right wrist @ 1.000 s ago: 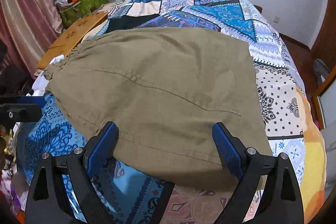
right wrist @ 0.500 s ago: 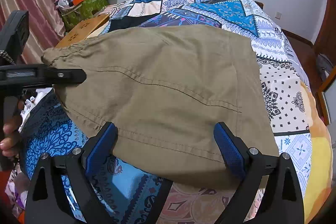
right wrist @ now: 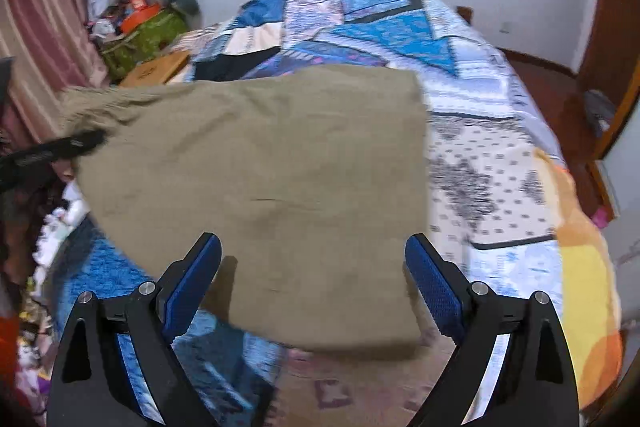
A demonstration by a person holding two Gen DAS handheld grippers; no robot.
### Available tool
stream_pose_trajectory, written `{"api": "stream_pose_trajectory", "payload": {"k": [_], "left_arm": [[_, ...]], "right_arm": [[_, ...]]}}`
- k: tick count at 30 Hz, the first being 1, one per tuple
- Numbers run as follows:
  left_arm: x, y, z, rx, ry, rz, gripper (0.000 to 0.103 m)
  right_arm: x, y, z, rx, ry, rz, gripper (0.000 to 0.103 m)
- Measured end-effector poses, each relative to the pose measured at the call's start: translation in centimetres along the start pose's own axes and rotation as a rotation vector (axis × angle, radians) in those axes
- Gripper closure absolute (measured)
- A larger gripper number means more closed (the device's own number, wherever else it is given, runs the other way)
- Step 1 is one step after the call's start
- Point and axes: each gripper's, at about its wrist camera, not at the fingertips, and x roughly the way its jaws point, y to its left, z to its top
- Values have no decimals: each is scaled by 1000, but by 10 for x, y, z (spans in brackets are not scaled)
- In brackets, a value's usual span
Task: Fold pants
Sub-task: 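Grasp the elastic waistband with the left gripper and lift it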
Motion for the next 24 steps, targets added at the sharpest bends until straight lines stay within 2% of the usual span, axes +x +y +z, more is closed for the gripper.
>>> {"api": "stream_pose_trajectory", "payload": {"k": [3, 7, 11, 17, 21, 24], "left_arm": [[-21, -8, 8, 27, -70, 8, 78], [-45, -38, 21, 84, -145, -43, 79], [-55, -83, 32, 164, -188, -78, 80], [-49, -140, 30, 267, -173, -168, 82], [-41, -167, 24, 311, -147, -183, 82], [-34, -177, 20, 331, -118, -201, 82]], "right_arm": [[0, 0, -2, -18, -12, -30, 12], [20, -2, -11, 8, 52, 17, 12], [21, -6, -18, 51, 19, 45, 11], [19, -8, -20, 79, 13, 57, 10], [10, -16, -23, 126, -14, 82, 14], [-2, -29, -24, 165, -56, 67, 14]]}}
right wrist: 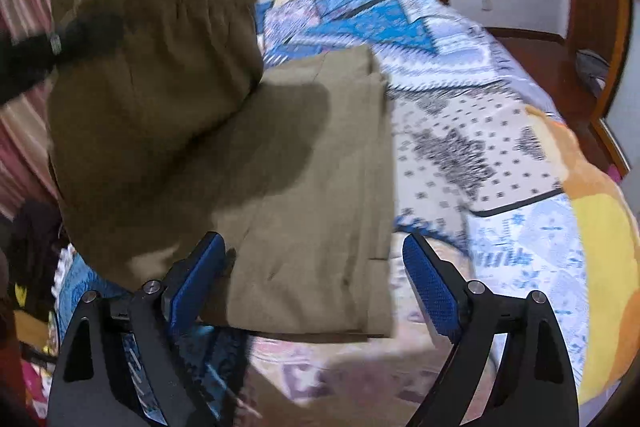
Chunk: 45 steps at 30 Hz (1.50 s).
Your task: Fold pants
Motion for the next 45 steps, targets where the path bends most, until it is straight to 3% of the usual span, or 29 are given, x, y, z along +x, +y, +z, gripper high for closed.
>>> {"api": "stream_pose_trajectory", "payload": {"k": [4, 6, 7, 9, 11, 19, 23, 25, 27, 30, 38, 42, 45], "left_arm": [[8, -10, -6, 31, 47, -40, 81], [10, -17, -8, 58, 66, -48, 73], [9, -20, -11, 71, 65, -42, 67], [5, -22, -13, 80, 38, -29, 27], [-4, -20, -16, 75, -20, -32, 19], [13, 19, 0, 32, -5, 25, 12], [44, 61, 17, 18, -12, 131, 10], [66, 85, 26, -1, 13, 191, 9], [91, 104, 34, -18, 61, 204, 9], [123, 121, 41, -34, 128, 196, 9], [226, 128, 41, -128, 406, 24, 9], [257, 116, 29, -62, 495, 124, 4], [248, 104, 20, 58, 409, 221, 0]], "right_arm": [[-15, -20, 4, 48, -36, -32, 14], [-20, -28, 4, 66, -40, -47, 14], [-21, -31, 4, 74, -41, -51, 14], [-22, -35, 5, 83, -44, -59, 14], [-23, -37, 4, 74, -42, -67, 14], [-20, -35, 3, 38, -29, -78, 14], [-23, -34, 2, 44, -38, -65, 14], [-21, -35, 1, 37, -41, -74, 14], [-19, -38, 0, 38, -33, -93, 14], [-17, -43, 1, 50, -27, -97, 14], [-20, -51, 5, 65, -27, -125, 14], [-23, -57, 4, 88, -19, -132, 14], [-24, -60, 0, 103, -6, -132, 14]]}}
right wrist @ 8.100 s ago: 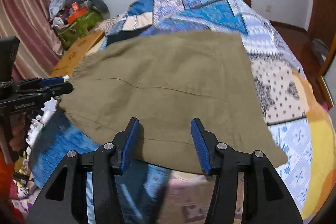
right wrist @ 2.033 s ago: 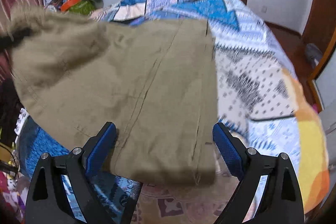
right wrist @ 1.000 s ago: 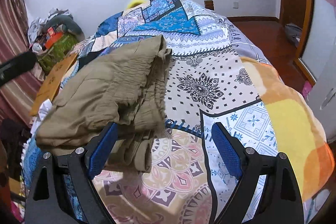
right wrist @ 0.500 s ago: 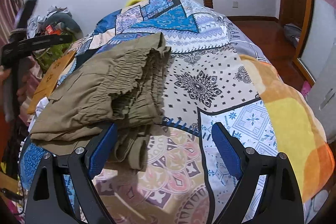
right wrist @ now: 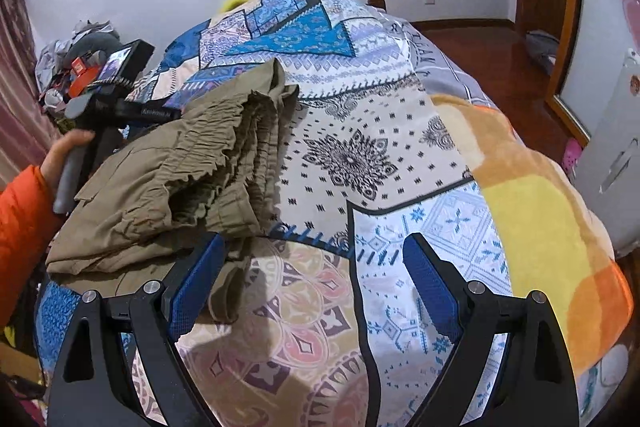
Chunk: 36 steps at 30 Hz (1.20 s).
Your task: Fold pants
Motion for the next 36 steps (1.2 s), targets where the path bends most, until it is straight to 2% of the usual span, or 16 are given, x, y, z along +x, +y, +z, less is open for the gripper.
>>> {"api": "stream_pose_trajectory", "payload": {"k": [1, 5, 10, 14, 20, 23, 26, 28, 30, 36], "left_arm": [[-2, 0, -5, 6, -9, 22, 0], [-8, 20, -26, -35, 2, 28, 0], [-22, 41, -55, -62, 1, 76, 0], [-45, 64, -94, -79, 4, 95, 0], [-72, 93, -164, -157, 34, 34, 0], [-87, 94, -192, -191, 21, 18, 0], [-103, 92, -214, -240, 4, -29, 0], [-111, 89, -227, -289, -7, -68, 0], [-116, 86, -233, -313, -29, -90, 0], [-117, 90, -240, -320, -77, -113, 0]], "right_arm": [[0, -1, -1, 3, 4, -2, 14], [-5, -2, -5, 15, 6, -1, 14], [-22, 1, -7, 18, -42, -12, 14], [-34, 6, -7, 8, -56, 22, 14], [-39, 26, -6, -21, -56, 97, 14], [-37, 36, -6, -16, -49, 165, 14], [-29, 48, -6, -43, -37, 179, 14], [-19, 54, -8, -68, -2, 189, 22], [-8, 58, -12, -79, 32, 176, 35], [9, 58, -17, -92, 53, 183, 46]]}}
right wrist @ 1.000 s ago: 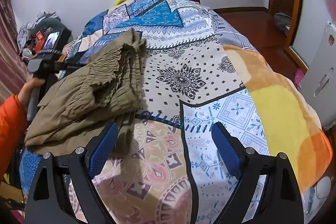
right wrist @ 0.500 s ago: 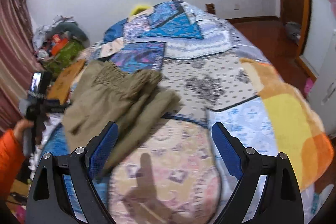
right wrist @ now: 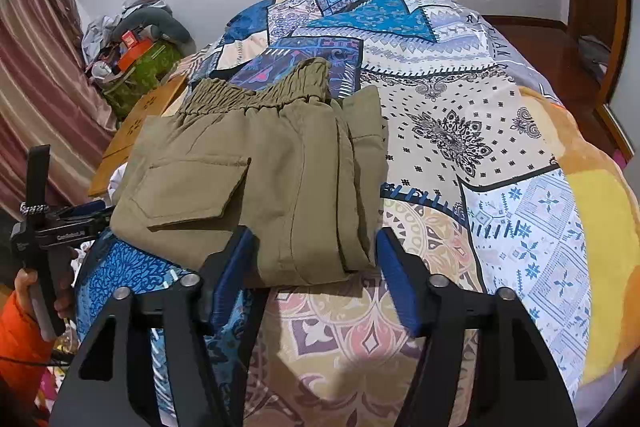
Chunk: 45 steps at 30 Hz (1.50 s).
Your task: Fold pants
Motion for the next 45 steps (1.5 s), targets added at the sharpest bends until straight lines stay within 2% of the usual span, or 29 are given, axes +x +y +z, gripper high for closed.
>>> {"api": "stream_pose_trajectory", "payload": {"k": [7, 9, 11, 13, 16, 21, 25, 29, 33, 35, 37, 39, 40, 43, 45], "left_arm": [[3, 37, -4, -79, 52, -56, 0], [1, 40, -4, -79, 46, -36, 2], [-1, 43, -3, -50, 24, 87, 8], [-2, 50, -2, -48, 25, 112, 11], [-9, 59, 0, -57, 32, 70, 14], [-39, 36, 22, 24, -73, 36, 14], [-50, 1, 54, 62, -125, -84, 14], [-40, -35, 87, 102, -126, -155, 14], [-20, -69, 111, 131, -73, -235, 14], [-5, -85, 119, 158, -51, -233, 14], [10, -97, 124, 182, -24, -213, 19], [32, -108, 125, 219, 43, -198, 34], [38, -108, 124, 227, 58, -198, 36], [48, -98, 121, 199, 57, -247, 38], [49, -89, 121, 174, 47, -252, 38]], "right_arm": [[-4, -2, -4, 3, -4, 11, 48], [-6, -2, -4, 9, -1, 18, 50], [-6, -1, -4, 9, 1, 17, 51], [-5, 0, -4, 7, 3, 16, 51], [-8, 2, -1, -1, 8, 10, 51], [-26, 1, 19, -20, -55, 2, 51], [-29, -1, 45, -30, -95, -8, 51], [-14, 2, 69, -74, -72, -7, 51], [23, 5, 88, -122, 31, 28, 51], [40, 7, 96, -143, 69, 21, 51], [58, 9, 102, -169, 104, 19, 59], [72, 7, 104, -171, 147, 37, 72], [79, 6, 102, -170, 160, 40, 72], [83, 4, 94, -219, 135, 16, 75], [80, 0, 93, -206, 126, 26, 78]]}}
